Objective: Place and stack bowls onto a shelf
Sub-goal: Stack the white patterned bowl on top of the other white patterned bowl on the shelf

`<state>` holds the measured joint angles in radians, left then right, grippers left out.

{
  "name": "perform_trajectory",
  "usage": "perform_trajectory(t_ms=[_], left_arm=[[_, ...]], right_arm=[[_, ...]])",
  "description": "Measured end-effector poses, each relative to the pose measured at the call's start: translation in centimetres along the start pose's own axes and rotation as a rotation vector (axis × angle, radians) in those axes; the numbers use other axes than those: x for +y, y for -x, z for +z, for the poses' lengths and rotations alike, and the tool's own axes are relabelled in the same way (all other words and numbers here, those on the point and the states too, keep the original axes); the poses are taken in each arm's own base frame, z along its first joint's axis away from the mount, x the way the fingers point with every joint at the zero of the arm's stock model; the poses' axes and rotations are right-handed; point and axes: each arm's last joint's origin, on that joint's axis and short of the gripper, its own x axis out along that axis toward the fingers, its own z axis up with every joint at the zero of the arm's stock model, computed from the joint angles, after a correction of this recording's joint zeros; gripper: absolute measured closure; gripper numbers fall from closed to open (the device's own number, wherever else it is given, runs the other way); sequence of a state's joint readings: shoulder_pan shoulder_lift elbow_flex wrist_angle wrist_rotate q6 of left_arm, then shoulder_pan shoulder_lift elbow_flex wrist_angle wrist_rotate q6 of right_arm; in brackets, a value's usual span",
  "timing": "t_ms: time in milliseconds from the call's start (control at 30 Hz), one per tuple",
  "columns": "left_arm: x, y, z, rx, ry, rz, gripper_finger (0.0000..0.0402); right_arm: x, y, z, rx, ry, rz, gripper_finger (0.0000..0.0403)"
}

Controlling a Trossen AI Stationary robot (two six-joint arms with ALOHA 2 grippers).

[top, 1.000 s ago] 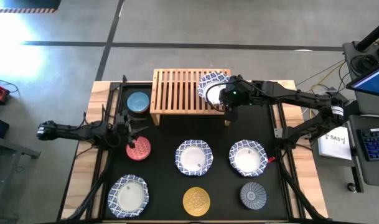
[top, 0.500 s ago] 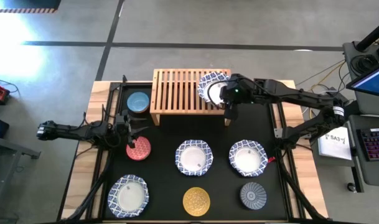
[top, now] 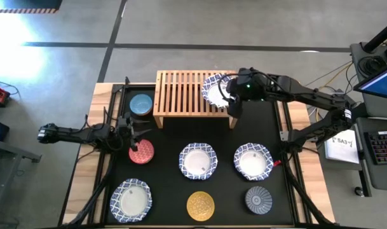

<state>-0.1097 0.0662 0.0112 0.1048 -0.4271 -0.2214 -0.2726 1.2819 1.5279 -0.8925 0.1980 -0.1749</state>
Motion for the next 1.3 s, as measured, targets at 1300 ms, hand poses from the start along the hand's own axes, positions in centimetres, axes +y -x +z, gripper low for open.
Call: perform_trajectory(t_ms=[1300], left_arm=[[-0.2, 0.1, 1.9, -0.192, 0.153, 0.002, 0.0208]], right_arm=[[-0.1, 0.6, 0.0, 0.026, -0.013, 0.001, 0.0188]])
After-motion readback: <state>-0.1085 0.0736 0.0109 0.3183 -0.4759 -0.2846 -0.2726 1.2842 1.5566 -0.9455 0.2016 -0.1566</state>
